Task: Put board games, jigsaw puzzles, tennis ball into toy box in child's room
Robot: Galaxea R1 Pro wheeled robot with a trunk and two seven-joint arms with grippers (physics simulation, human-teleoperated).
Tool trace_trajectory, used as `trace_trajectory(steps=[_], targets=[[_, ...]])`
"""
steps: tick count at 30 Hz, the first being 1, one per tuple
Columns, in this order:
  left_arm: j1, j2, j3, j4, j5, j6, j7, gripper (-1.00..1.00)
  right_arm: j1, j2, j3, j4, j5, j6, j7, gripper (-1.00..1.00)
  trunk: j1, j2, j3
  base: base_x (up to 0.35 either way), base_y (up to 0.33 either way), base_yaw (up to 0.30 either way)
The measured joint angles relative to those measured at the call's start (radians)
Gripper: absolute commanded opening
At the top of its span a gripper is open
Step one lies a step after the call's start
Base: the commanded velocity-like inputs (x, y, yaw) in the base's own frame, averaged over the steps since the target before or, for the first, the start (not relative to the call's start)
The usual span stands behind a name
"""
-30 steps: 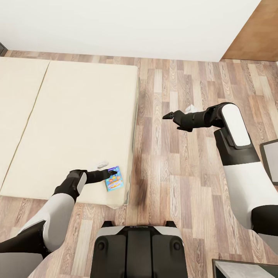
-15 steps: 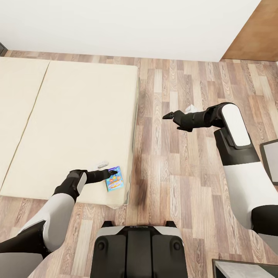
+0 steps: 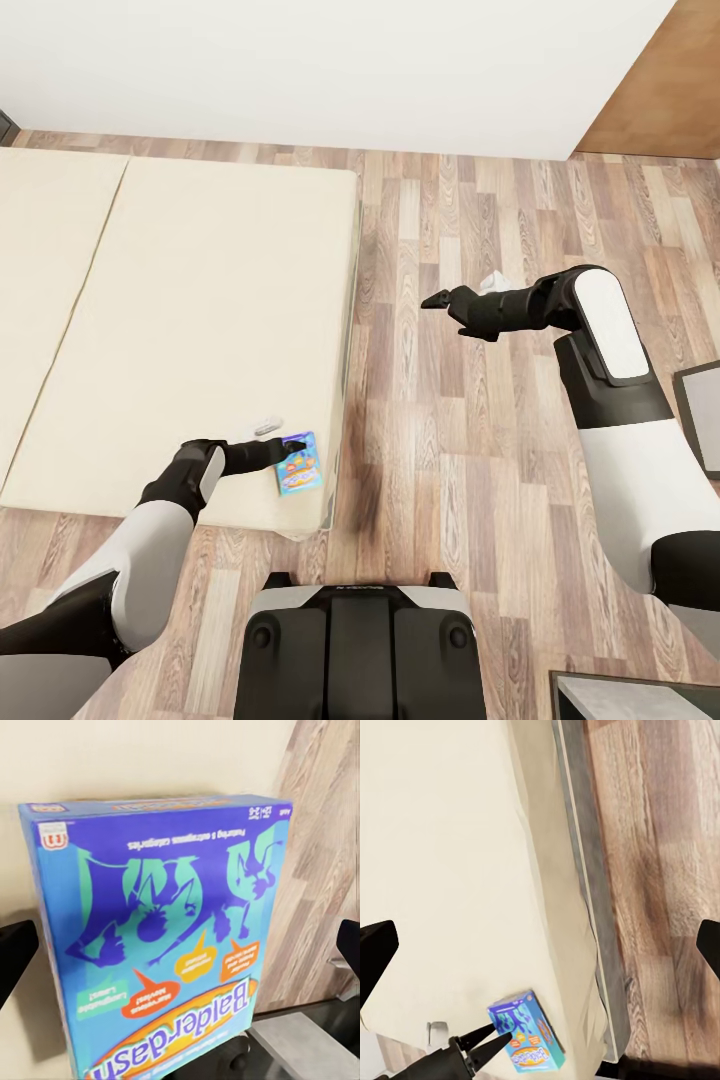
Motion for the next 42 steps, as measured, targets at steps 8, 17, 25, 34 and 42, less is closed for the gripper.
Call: trace_trajectory(steps=[8, 17, 25, 34, 42], targets=[[0.0, -0.001, -0.001, 0.0, -0.001, -0.001, -0.033, 1.0, 0.0, 0.001, 0.0, 0.0, 0.0, 0.0, 0.0, 1.0, 0.0, 0.0, 0.0, 0.0, 0.0, 0.0], [0.0, -0.003, -0.003, 0.0, -0.002, -0.001, -0.038, 1.0, 0.0, 0.0, 0.0, 0.0, 0.0, 0.0, 0.001, 1.0, 0.0, 0.0, 0.0, 0.0, 0.0, 0.0], [0.0, -0.003, -0.003, 0.0, -0.002, -0.001, -0.038, 1.0, -0.001, 0.001, 0.0, 0.0, 0.0, 0.0, 0.001, 1.0, 0.0, 0.0, 0.0, 0.0, 0.0, 0.0], [0.001, -0.011, -0.003, 0.0, -0.003, -0.003, -0.038, 1.0, -0.001, 0.0, 0.0, 0.0, 0.0, 0.0, 0.001, 1.0, 0.0, 0.0, 0.0, 0.0, 0.0, 0.0], [0.003, -0.014, -0.003, 0.0, -0.002, -0.003, -0.04, 1.0, -0.001, 0.0, 0.0, 0.0, 0.0, 0.001, 0.0, 1.0, 0.0, 0.0, 0.0, 0.0, 0.0, 0.0]])
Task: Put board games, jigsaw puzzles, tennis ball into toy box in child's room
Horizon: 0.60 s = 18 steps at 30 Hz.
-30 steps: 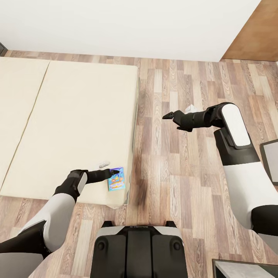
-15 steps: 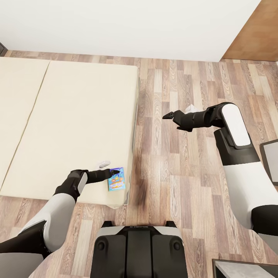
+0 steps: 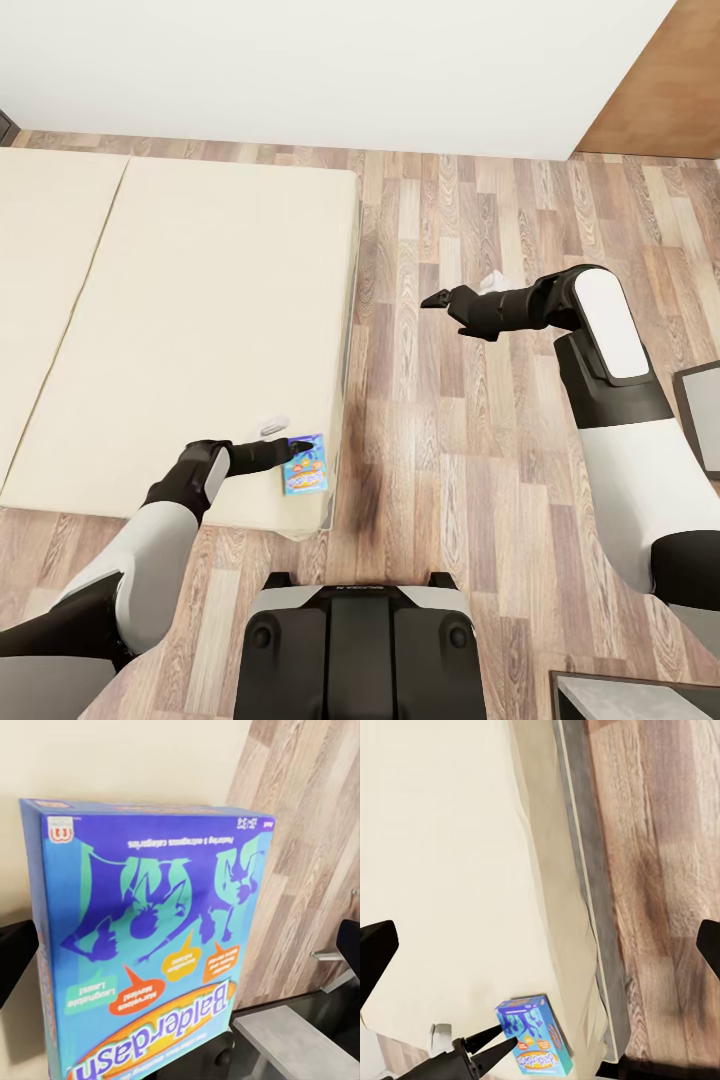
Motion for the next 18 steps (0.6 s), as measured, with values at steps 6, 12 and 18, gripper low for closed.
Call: trace_trajectory(steps=[6, 12, 18], targets=[[0.0, -0.002, 0.0, 0.0, 0.0, 0.001, 0.0, 1.0, 0.0, 0.0, 0.0, 0.0, 0.0, 0.0, 0.001, 1.0, 0.0, 0.0, 0.0, 0.0, 0.0, 0.0], [0.0, -0.002, 0.0, 0.0, 0.0, 0.001, 0.0, 1.0, -0.006, 0.0, 0.0, 0.0, 0.0, 0.0, 0.0, 1.0, 0.0, 0.0, 0.0, 0.0, 0.0, 0.0], [0.001, -0.002, 0.0, 0.0, 0.0, 0.002, 0.0, 1.0, -0.011, 0.0, 0.0, 0.0, 0.0, 0.0, 0.0, 1.0, 0.0, 0.0, 0.0, 0.0, 0.0, 0.0]])
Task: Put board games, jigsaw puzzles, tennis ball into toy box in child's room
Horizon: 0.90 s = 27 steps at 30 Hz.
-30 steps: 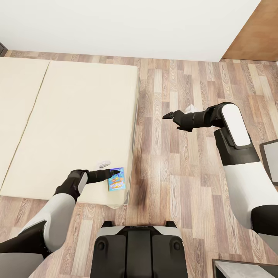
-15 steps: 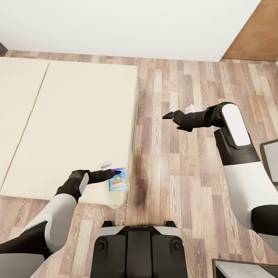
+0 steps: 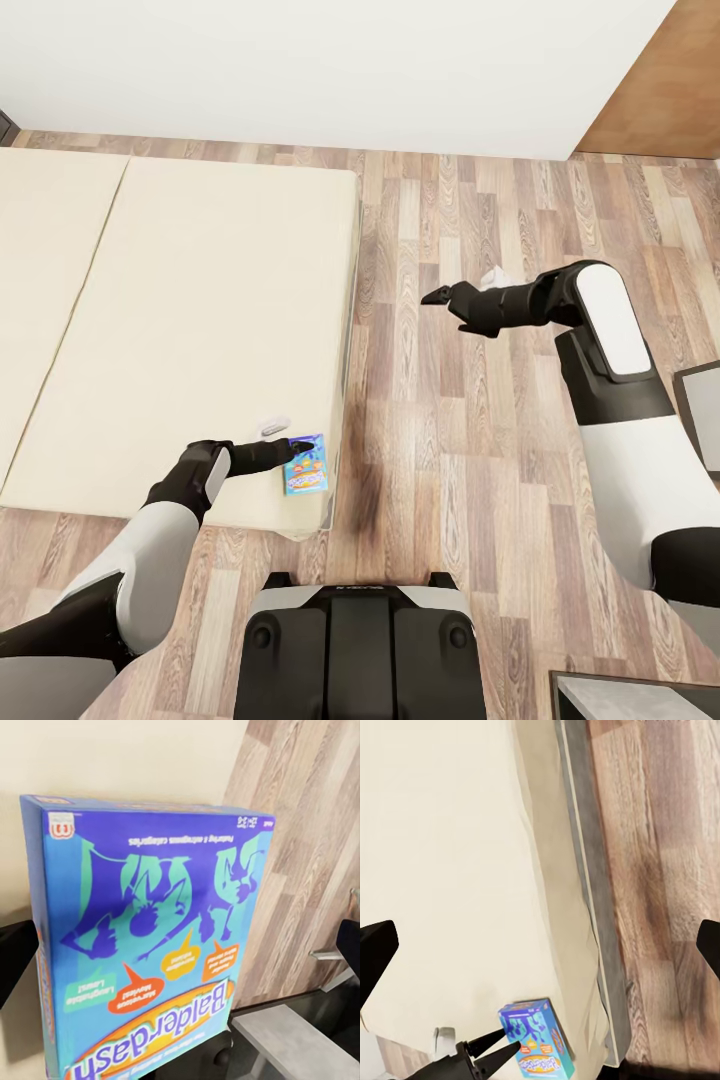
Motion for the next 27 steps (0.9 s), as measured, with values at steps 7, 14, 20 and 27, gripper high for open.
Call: trace_trajectory(steps=[7, 14, 20, 27], targets=[[0.001, 0.0, 0.0, 0.002, -0.002, 0.003, 0.003, 1.0, -0.001, 0.0, 0.0, 0.0, 0.0, 0.0, 0.0, 1.0, 0.0, 0.0, 0.0, 0.0, 0.0, 0.0], [0.001, 0.0, -0.001, 0.01, -0.005, 0.006, 0.008, 1.0, -0.003, 0.0, 0.0, 0.0, 0.0, -0.001, 0.0, 1.0, 0.0, 0.0, 0.0, 0.0, 0.0, 0.0], [0.001, 0.0, -0.001, 0.012, -0.006, 0.009, 0.008, 1.0, -0.003, 0.0, 0.0, 0.0, 0.0, -0.001, 0.0, 1.0, 0.0, 0.0, 0.0, 0.0, 0.0, 0.0], [0.001, 0.001, -0.001, 0.012, -0.005, 0.012, 0.005, 1.0, -0.003, 0.001, 0.0, 0.0, 0.0, -0.001, 0.0, 1.0, 0.0, 0.0, 0.0, 0.0, 0.0, 0.0]])
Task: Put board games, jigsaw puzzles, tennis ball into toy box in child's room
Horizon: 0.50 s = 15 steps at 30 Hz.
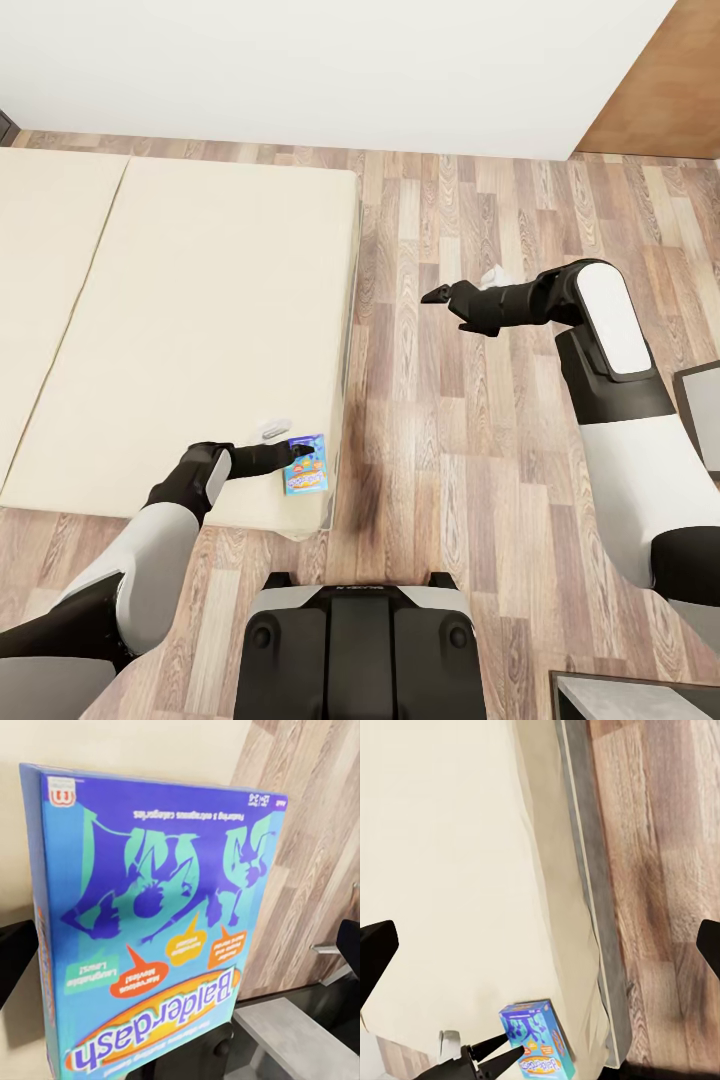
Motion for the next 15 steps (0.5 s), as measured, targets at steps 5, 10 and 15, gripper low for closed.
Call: trace_trajectory(steps=[5, 10, 15], targets=[[0.0, 0.0, 0.0, 0.0, 0.0, 0.002, 0.0, 1.0, 0.0, 0.0, 0.0, 0.0, 0.0, 0.0, 0.001, 1.0, 0.0, 0.0, 0.0, 0.0, 0.0, 0.0], [0.0, -0.001, 0.0, 0.0, 0.0, 0.004, -0.001, 1.0, 0.0, 0.0, 0.0, 0.0, 0.0, 0.0, 0.0, 1.0, 0.0, 0.0, 0.0, 0.0, 0.0, 0.0], [0.0, -0.001, 0.0, 0.0, 0.0, 0.022, -0.002, 1.0, -0.001, 0.0, 0.0, 0.0, 0.0, 0.0, 0.0, 1.0, 0.0, 0.0, 0.0, 0.0, 0.0, 0.0]])
